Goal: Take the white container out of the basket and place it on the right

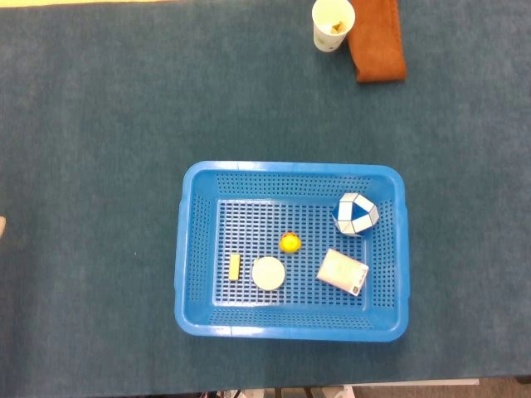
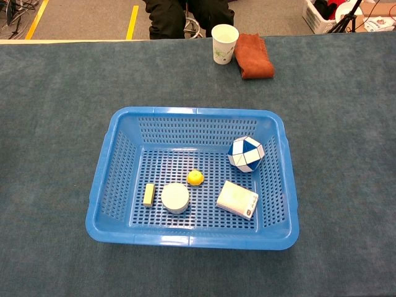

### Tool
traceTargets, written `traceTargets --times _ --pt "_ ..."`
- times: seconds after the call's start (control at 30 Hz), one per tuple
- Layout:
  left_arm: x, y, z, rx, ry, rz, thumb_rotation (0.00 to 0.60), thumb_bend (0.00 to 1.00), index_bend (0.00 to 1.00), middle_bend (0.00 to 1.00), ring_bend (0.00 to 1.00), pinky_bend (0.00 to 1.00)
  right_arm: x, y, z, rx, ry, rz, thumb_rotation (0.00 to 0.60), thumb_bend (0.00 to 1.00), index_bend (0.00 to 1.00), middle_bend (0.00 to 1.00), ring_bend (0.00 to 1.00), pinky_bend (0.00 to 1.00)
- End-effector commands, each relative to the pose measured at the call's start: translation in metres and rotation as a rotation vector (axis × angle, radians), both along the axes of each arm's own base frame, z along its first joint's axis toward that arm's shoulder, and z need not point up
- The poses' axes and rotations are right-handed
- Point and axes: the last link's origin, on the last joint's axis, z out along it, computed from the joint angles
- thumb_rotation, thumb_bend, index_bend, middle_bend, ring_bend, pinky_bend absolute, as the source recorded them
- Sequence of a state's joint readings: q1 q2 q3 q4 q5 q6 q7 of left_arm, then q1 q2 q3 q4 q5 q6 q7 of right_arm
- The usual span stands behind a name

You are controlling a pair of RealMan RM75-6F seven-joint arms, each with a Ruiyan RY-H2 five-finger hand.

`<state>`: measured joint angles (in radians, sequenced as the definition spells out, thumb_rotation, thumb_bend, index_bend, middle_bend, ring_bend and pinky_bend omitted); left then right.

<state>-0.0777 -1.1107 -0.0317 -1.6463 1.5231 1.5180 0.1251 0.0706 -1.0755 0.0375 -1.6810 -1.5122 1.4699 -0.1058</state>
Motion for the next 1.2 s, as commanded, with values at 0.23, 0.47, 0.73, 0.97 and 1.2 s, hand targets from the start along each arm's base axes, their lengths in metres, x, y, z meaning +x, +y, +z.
traceTargets --times 0.23,0.47,0.73,0.97,1.2 --pt "0.004 0.002 -0.005 -0.007 0.001 -0.005 0.6 0.25 0.29 0.35 0.22 0.25 -0.001 -0.001 0.002 -0.004 -0.018 0.014 0.6 0.21 0.24 0.3 0.22 0.36" --pt "0.004 0.002 -0.003 -0.02 0.002 -0.001 0.6 0.25 0.29 0.35 0.22 0.25 0.006 0.0 0.0 0.035 -0.025 0.043 0.6 0.21 0.24 0.3 0.22 0.36" --pt "-0.001 0.002 0.002 -0.007 -0.003 0.011 0.6 0.25 0.29 0.35 0.22 0.25 0.03 -0.007 -0.005 0.13 -0.083 0.115 0.6 0.21 0.24 0.31 0.22 0.36" --pt "0.0 0.007 0.003 0.0 -0.014 0.013 0.6 0.25 0.29 0.35 0.22 0.25 0.075 -0.03 -0.019 0.266 -0.136 0.25 0.6 0.18 0.24 0.33 0.23 0.36" --pt "-0.001 0.012 0.001 0.002 -0.021 0.02 0.6 0.25 0.29 0.35 0.22 0.25 0.13 -0.048 -0.041 0.398 -0.143 0.394 0.6 0.09 0.29 0.35 0.23 0.38"
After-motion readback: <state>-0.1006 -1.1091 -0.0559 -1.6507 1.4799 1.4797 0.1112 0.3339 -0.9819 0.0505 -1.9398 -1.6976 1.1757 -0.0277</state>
